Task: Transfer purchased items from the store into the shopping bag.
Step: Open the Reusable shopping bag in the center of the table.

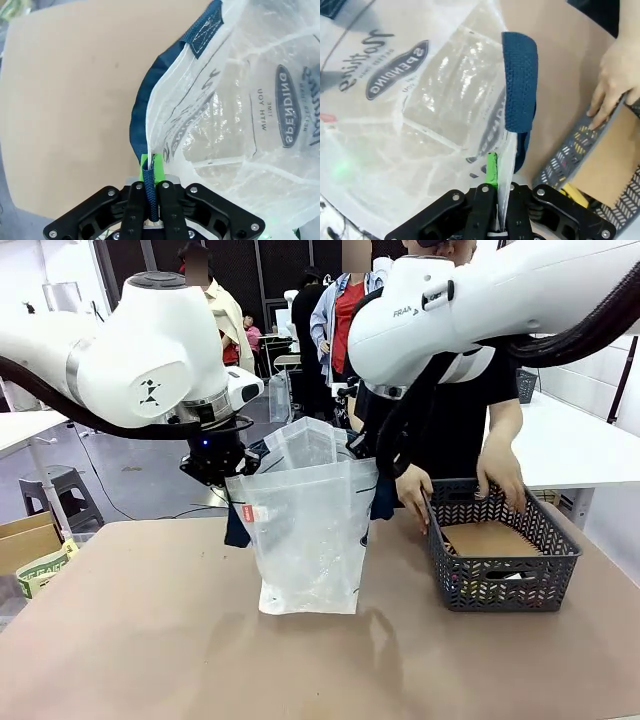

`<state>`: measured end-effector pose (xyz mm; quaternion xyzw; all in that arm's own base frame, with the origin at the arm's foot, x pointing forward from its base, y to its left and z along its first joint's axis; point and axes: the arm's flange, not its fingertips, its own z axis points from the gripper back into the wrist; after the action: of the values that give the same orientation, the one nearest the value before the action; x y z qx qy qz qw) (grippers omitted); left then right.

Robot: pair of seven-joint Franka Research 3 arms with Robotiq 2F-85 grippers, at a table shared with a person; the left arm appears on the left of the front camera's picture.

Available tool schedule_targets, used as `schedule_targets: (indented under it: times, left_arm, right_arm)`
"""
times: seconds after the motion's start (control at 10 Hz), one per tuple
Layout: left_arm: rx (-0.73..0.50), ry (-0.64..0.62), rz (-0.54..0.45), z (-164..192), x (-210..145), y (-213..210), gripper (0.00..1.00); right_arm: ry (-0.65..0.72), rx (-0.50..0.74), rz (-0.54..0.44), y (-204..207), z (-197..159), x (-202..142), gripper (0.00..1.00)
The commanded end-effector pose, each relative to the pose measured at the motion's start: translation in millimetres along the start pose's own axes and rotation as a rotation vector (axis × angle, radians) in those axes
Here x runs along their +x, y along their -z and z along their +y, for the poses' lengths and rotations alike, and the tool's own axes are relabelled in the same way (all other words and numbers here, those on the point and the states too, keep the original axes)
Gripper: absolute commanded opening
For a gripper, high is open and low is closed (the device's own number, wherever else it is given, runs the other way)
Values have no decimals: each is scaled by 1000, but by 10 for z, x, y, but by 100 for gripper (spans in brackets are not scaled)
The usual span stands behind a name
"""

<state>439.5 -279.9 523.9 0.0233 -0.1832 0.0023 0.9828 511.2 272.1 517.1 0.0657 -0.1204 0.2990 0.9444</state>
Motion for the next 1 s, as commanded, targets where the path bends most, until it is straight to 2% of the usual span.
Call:
schedule_targets:
  times: [0.0, 0.5, 0.9]
  left_arm:
    - [27, -8, 53, -70, 22, -10, 0]
    - [-10, 57, 173, -53, 44, 172, 0]
    - [-2, 137, 245, -77, 153, 165, 0]
  right_arm:
    - [-45, 9, -33, 33, -95, -194, 0]
    - [27, 16, 5, -136, -253, -299, 0]
    - [10, -22, 132, -211, -303, -276, 0]
